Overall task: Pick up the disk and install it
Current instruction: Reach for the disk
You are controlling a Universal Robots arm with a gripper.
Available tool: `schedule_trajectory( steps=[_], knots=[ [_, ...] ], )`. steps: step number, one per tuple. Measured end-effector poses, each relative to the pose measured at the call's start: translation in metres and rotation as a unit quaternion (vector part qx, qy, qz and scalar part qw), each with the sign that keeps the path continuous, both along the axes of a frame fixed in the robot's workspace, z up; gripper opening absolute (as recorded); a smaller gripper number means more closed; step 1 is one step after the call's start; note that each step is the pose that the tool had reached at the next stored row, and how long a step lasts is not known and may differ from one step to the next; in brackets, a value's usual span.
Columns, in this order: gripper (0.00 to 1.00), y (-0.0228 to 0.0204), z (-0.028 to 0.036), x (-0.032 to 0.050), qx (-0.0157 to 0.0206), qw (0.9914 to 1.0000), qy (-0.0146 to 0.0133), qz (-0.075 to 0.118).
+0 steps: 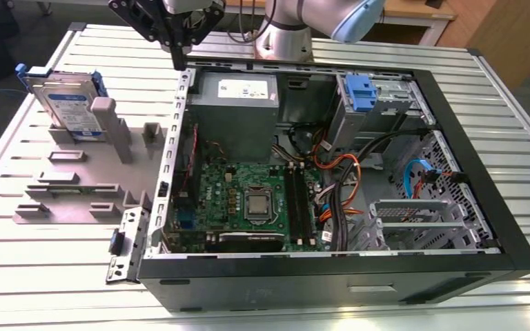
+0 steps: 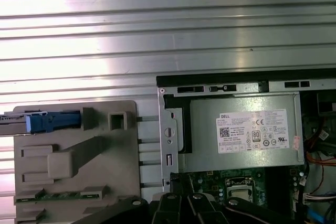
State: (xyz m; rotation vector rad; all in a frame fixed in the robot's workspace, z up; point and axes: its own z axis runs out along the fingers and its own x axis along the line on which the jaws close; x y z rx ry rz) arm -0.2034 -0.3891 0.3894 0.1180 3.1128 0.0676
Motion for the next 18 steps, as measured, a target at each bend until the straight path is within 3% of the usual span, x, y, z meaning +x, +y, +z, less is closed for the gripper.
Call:
schedule_trajectory(
  steps=[6, 18],
  knots=[
    [0.11, 0.0001, 0.0000, -0.0024, 0.0000, 1.00000, 0.0000, 0.000],
    [0.11, 0.0012, -0.0002, -0.0153, 0.0000, 1.00000, 0.0000, 0.000]
  ],
)
